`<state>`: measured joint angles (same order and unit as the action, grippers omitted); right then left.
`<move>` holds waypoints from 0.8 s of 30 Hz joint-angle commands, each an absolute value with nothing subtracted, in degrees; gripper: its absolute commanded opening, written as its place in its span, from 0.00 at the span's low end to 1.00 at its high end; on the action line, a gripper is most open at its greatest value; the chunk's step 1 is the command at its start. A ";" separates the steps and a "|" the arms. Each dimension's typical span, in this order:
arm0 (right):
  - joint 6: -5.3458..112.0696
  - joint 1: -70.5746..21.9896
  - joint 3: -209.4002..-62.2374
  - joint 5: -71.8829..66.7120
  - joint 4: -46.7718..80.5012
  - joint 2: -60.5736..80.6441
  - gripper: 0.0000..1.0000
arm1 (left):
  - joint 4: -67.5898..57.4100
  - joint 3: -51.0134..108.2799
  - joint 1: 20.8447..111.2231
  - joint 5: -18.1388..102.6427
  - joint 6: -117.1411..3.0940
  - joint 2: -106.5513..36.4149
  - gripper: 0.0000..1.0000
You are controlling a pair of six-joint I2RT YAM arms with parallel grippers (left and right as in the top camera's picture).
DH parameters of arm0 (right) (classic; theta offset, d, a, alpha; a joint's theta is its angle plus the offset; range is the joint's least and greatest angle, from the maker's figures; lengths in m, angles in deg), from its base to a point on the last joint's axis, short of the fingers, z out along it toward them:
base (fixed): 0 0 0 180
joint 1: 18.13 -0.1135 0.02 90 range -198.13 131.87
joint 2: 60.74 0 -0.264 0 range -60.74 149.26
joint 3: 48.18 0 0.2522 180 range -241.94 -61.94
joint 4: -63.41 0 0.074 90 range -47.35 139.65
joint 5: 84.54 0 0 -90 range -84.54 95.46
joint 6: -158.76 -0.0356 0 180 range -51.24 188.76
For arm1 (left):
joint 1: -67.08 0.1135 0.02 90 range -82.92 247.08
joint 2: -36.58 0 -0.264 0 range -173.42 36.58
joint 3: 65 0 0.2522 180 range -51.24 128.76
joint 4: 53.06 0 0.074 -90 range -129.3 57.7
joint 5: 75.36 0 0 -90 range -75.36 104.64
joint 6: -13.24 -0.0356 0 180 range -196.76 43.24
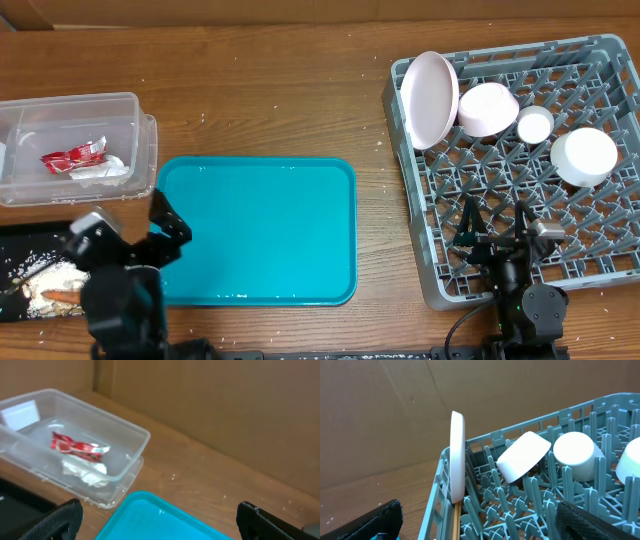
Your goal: Sort waste into correct bins and load items into the dishwasher
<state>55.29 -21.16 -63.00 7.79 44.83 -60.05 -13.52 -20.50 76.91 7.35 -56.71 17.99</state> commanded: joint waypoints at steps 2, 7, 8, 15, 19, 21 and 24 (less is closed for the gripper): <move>55.24 -21.00 -62.39 7.72 45.07 -60.57 1.00 | -22.59 -31.98 75.03 7.17 -60.47 25.90 1.00; 55.24 -21.00 -62.39 7.72 45.07 -60.57 1.00 | -31.50 -41.66 74.61 7.17 -60.47 33.38 1.00; 55.24 -21.00 -62.39 7.74 45.07 -60.57 1.00 | -32.23 -42.75 74.42 7.17 -60.47 34.32 1.00; 55.24 -21.00 -62.39 7.72 45.05 -60.57 1.00 | -42.24 -50.60 72.12 5.55 -60.49 36.39 1.00; 55.24 -21.00 -62.39 7.74 45.07 -60.57 1.00 | -39.83 -50.97 69.39 3.41 -60.55 36.39 1.00; 55.24 -21.00 -62.39 7.72 45.07 -60.57 1.00 | -36.16 -50.97 68.91 3.78 -60.49 36.39 1.00; 55.24 -21.00 -62.39 7.74 45.05 -60.57 1.00 | -35.50 -50.95 68.91 6.41 -61.58 36.39 1.00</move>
